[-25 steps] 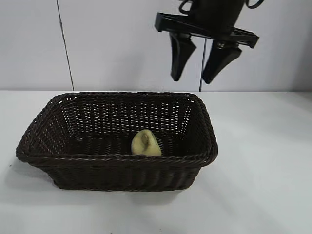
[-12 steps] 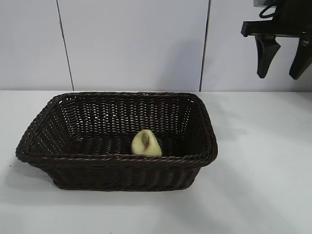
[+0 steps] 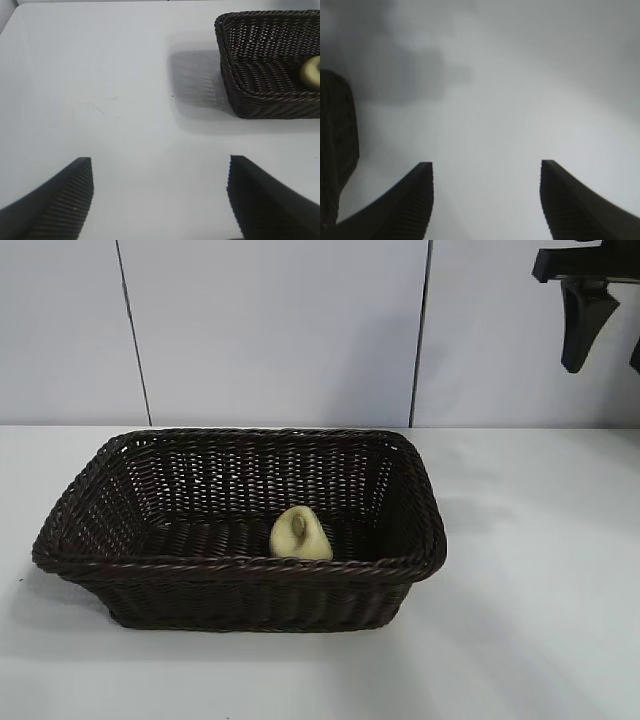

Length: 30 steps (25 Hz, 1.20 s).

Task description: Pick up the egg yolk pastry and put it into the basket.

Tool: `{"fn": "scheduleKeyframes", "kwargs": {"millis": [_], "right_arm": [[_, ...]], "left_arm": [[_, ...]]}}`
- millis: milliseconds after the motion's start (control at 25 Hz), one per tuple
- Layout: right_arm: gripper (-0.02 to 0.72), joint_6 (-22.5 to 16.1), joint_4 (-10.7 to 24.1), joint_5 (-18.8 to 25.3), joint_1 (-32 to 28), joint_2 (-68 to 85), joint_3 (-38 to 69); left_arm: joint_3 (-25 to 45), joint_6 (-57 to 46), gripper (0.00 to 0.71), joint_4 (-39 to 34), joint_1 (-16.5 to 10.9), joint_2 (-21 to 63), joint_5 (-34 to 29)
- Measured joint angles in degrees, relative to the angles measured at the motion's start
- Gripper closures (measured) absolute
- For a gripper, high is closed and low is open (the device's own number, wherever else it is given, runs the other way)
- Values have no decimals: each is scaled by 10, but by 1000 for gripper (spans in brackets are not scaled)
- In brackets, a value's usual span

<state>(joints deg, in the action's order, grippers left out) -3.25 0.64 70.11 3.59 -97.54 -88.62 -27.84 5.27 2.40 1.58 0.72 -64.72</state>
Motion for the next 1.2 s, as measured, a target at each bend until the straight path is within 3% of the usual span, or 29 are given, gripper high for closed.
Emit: {"fn": "scheduleKeyframes", "kwargs": {"millis": [480,800,1200], "right_arm": [[251,0,-6,4,0,338,351],[251,1,-1,-55,0,515,563],[251,1,0,-55,0,686,592]], "left_arm": [[0,0,169,0,0,0,0],[0,0,169,0,0,0,0],[0,0,169,0,0,0,0]]}}
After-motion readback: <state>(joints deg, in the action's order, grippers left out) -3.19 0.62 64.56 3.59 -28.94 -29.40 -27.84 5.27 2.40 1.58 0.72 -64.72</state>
